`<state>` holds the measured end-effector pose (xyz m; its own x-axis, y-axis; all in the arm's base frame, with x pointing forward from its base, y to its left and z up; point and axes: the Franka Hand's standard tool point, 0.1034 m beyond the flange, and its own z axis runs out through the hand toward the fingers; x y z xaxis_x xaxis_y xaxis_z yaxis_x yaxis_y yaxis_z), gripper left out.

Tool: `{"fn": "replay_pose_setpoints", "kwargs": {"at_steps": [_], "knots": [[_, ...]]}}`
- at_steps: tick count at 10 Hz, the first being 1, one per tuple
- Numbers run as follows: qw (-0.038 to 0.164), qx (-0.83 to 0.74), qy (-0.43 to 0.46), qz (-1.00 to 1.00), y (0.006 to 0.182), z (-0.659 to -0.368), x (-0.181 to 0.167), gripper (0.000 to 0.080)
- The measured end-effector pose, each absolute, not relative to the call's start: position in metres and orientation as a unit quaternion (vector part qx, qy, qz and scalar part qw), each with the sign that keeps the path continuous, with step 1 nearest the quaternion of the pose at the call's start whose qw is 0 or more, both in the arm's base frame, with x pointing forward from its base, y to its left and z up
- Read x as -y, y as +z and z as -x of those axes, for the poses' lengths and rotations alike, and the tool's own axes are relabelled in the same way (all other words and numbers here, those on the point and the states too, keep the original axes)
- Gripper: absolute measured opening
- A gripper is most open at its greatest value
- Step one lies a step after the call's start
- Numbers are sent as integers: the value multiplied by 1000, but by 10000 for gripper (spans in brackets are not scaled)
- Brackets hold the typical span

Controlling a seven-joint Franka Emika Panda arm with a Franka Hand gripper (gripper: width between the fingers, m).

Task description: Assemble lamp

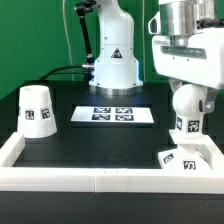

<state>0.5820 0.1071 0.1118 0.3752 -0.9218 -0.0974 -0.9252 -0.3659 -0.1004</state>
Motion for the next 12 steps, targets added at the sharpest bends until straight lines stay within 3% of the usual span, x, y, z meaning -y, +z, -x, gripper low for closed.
{"fn": "replay_pose_setpoints", "kwargs": {"at_steps": [8,12], "knots": [[66,-260,-12,963,112,-582,-107,698],[23,-29,-35,999,113,-585,-105,698]]}}
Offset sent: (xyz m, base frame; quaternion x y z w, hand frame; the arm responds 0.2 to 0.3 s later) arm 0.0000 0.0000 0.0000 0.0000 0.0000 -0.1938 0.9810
